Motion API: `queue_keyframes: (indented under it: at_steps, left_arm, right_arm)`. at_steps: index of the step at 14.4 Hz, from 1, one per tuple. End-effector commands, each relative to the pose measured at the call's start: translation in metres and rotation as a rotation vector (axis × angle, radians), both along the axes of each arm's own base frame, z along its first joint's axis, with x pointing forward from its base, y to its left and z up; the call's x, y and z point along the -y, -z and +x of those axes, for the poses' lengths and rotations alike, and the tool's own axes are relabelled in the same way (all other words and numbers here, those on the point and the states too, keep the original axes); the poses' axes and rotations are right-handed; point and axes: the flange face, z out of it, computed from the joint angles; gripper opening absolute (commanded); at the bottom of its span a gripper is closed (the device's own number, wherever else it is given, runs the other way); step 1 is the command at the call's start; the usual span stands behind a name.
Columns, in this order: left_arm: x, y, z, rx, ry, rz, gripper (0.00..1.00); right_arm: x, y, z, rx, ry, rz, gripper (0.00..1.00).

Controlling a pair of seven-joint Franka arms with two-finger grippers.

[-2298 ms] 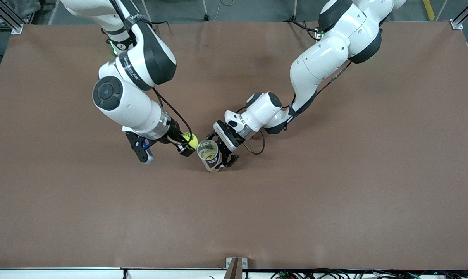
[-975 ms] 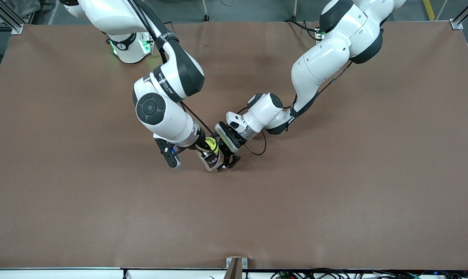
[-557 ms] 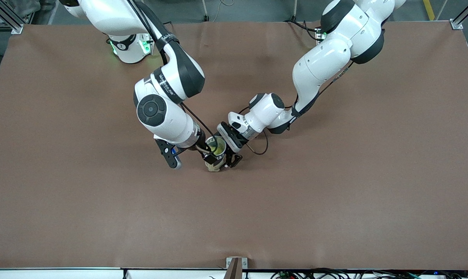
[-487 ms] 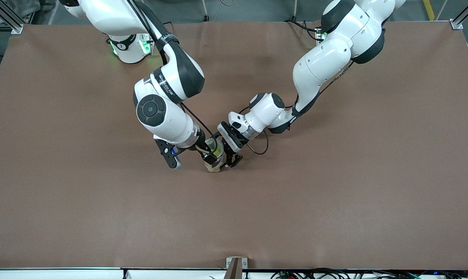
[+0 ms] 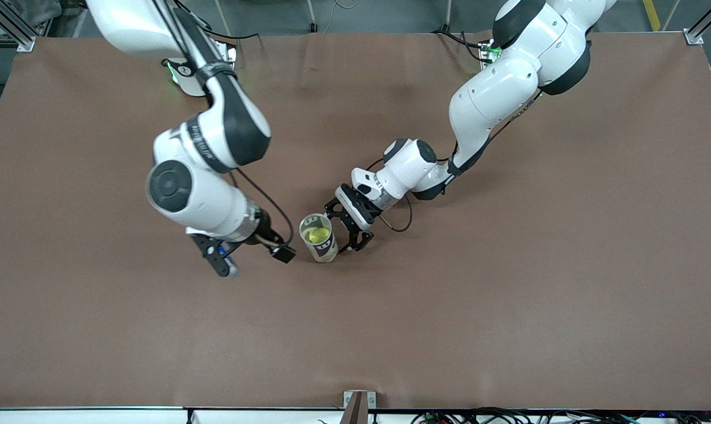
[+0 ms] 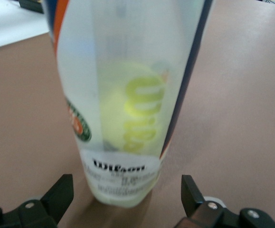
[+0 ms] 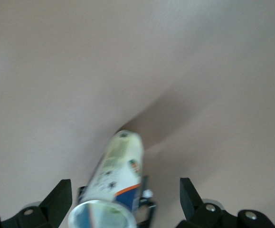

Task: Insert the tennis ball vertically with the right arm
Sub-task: 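Open the right gripper to drop the ball into the tube, then release the tube upright with the left gripper while the right gripper withdraws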

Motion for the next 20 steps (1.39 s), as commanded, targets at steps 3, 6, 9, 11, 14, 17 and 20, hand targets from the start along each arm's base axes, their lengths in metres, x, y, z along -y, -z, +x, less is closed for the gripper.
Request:
queue_keyframes:
  at_steps: [3, 6, 9, 11, 14, 17, 20]
  left_arm:
    - [-0.038, -0.011, -0.017, -0.087, -0.012, 0.051, 1.0]
    - [-0.06, -0.022, -0.006, -0.138, -0.013, 0.111, 1.0]
    - [-0.087, -0.025, 0.02, -0.2, -0.027, 0.171, 1.0]
    - [-0.108, -0.034, 0.04, -0.221, -0.047, 0.198, 1.0]
    - [-0.144, -0.06, 0.075, -0.276, -0.075, 0.255, 1.0]
    - [-0.185, -0.072, 0.103, -0.315, -0.129, 0.277, 1.0]
    - [-0.226, -0.104, 0.131, -0.313, -0.183, 0.292, 1.0]
  right_arm:
    - [0.083, -0.007, -0.001, -0.027, -0.207, -0.049, 1.0]
    - [0.117, -0.002, -0.006, -0.034, -0.286, -0.058, 1.0]
    - [0.15, -0.003, -0.015, -0.033, -0.406, -0.112, 1.0]
    - [0.183, -0.013, -0.017, -0.032, -0.462, -0.094, 1.0]
    - [0.243, -0.034, -0.022, -0.038, -0.584, -0.085, 1.0]
    - [0.276, -0.057, -0.029, -0.045, -0.687, -0.134, 1.0]
    - [0.302, -0.085, -0.031, -0.049, -0.755, -0.158, 1.0]
